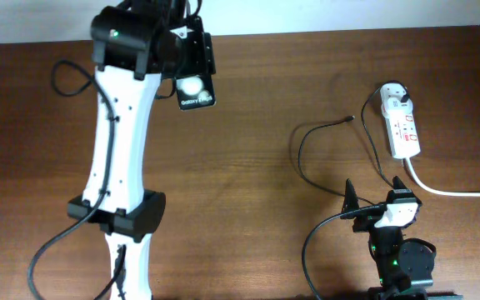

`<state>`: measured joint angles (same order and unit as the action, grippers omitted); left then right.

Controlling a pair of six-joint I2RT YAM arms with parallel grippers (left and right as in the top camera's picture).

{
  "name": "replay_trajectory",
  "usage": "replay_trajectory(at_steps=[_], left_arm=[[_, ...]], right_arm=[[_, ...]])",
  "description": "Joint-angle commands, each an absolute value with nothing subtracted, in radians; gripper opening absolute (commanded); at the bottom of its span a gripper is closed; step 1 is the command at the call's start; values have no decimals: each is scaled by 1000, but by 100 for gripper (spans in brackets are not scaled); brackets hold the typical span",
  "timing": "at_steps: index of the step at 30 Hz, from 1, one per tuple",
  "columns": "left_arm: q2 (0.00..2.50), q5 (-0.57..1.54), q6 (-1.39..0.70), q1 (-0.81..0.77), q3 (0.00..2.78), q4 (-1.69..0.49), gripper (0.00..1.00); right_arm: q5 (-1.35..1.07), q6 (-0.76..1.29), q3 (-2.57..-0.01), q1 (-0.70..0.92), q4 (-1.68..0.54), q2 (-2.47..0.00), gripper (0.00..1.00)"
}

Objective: Plug charger to phone and switch on socket
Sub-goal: 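Lift the phone with the left gripper and tilt it upright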

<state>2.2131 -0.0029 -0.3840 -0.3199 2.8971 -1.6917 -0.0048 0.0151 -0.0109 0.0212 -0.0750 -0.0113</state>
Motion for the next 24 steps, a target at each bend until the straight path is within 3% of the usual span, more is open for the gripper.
replay_trajectory(at_steps=[1,12,17,24], left_arm=[[2078,5,-364,-317,2930,-1688,60],[1801,14,-345,-318,2870,-1688,59],[1827,28,-381,-318,2613,-1599,59],[1829,229,-443,-318,2181,-1274,61]], right_arm=[[-7,11,-6,27,-79,-5,99],[-7,11,-6,27,-79,-5,99],[-7,11,-6,27,-79,-5,99],[-7,11,-6,27,-79,-5,99]])
